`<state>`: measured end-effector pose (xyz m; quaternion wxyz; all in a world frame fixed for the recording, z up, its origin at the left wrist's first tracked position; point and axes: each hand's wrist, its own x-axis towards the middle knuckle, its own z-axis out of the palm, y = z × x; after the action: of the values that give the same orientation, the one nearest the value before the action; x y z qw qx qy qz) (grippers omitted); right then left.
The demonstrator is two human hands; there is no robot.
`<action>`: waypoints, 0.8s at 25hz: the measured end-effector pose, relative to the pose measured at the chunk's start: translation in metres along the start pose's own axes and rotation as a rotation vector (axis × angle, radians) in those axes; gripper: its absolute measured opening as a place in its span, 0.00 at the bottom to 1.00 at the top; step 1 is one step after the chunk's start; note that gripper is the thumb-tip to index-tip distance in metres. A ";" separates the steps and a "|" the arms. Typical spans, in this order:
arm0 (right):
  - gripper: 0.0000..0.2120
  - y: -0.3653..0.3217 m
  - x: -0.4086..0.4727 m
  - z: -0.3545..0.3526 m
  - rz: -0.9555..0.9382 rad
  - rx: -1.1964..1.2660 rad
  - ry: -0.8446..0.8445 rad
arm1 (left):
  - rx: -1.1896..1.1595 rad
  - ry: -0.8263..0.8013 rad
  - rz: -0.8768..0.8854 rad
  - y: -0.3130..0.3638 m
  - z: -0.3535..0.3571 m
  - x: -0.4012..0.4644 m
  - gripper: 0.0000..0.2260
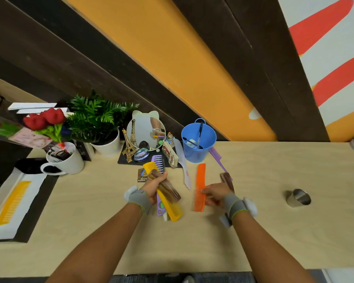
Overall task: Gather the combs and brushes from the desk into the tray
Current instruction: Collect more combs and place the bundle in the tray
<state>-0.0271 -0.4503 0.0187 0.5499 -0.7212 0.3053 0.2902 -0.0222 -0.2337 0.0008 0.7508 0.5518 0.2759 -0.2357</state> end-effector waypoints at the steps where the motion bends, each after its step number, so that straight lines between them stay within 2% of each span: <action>1: 0.06 0.002 -0.002 -0.003 -0.001 0.075 -0.089 | 0.020 0.012 0.005 -0.001 -0.002 0.002 0.11; 4: 0.03 0.002 -0.011 0.000 -0.065 0.092 -0.262 | 0.103 0.020 -0.019 -0.008 -0.007 0.015 0.27; 5: 0.03 0.001 -0.014 0.004 -0.085 0.096 -0.296 | 0.124 0.021 -0.024 -0.010 -0.008 0.017 0.27; 8: 0.03 -0.003 -0.017 0.017 -0.136 0.073 -0.338 | 0.146 0.011 0.002 -0.009 -0.006 0.013 0.28; 11: 0.04 -0.007 -0.023 0.025 -0.178 0.023 -0.366 | 0.123 -0.001 0.022 -0.016 -0.014 0.029 0.40; 14: 0.12 -0.012 -0.030 0.036 -0.189 -0.030 -0.369 | 0.040 0.029 0.016 -0.021 -0.019 0.038 0.51; 16: 0.15 -0.013 -0.032 0.045 -0.209 -0.043 -0.363 | 0.001 0.028 0.029 -0.008 -0.007 0.010 0.48; 20: 0.16 -0.014 -0.035 0.053 -0.223 -0.025 -0.368 | 0.035 0.008 0.030 0.002 -0.002 -0.013 0.18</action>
<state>-0.0436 -0.3914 0.0415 0.6159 -0.6923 0.1144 0.3581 -0.0304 -0.2301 0.0102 0.7435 0.5698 0.2665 -0.2270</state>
